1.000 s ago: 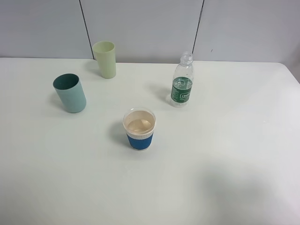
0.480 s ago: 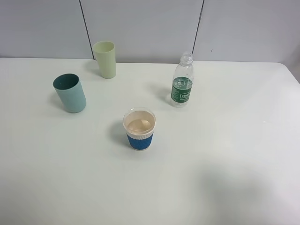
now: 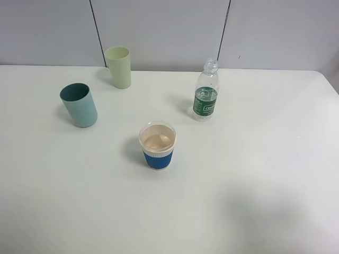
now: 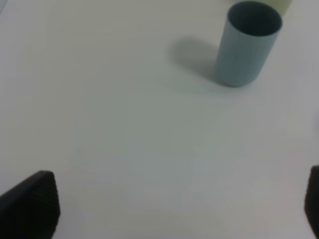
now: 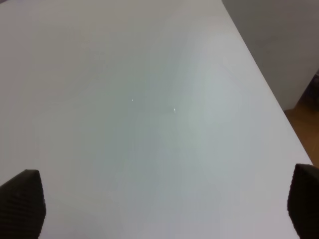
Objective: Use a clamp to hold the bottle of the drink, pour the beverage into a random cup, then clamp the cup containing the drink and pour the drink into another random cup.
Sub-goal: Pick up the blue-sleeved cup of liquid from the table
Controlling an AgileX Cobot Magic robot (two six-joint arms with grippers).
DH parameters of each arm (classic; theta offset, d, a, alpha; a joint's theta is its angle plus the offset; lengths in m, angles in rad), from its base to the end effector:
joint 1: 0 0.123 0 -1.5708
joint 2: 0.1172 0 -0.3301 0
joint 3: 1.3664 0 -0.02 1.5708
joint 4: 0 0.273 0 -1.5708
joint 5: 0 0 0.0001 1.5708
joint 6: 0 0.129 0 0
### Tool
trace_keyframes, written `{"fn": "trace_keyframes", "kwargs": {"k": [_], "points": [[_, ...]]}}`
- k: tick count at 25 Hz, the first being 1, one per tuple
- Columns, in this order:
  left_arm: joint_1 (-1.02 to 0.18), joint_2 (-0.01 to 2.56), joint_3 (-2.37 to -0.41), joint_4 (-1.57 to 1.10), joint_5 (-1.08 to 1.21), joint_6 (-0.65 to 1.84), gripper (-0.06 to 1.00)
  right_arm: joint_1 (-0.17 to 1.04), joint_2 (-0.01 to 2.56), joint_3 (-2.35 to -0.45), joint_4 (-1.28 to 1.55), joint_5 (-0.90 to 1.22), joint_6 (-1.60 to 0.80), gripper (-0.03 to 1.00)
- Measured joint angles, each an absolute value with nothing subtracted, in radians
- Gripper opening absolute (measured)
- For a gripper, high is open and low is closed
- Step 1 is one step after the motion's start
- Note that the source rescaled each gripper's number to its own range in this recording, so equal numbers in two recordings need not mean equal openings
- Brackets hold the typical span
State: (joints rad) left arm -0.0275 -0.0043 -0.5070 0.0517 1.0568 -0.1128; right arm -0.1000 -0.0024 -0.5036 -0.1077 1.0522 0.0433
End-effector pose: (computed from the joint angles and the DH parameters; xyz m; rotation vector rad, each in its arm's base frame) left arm 0.0020 0.0058 0.2735 -0.0891 2.0262 -0.0268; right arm 0.0013 -0.0122 0.2733 0.1500 2.0235 -0.1644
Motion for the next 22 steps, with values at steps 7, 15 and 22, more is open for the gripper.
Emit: {"fn": "trace_keyframes", "kwargs": {"k": [7,15,22], "points": [[-0.028,-0.004,-0.507,0.052,1.057,-0.113,1.00,-0.010,-0.002,-0.504,-0.108,1.052,0.043,1.00],[-0.028,-0.004,-0.507,0.052,1.057,-0.113,1.00,-0.003,-0.002,-0.504,-0.108,1.052,0.043,1.00],[-0.028,-0.004,-0.507,0.052,1.057,-0.113,1.00,-0.003,-0.002,-0.504,-0.108,1.052,0.043,1.00]]}}
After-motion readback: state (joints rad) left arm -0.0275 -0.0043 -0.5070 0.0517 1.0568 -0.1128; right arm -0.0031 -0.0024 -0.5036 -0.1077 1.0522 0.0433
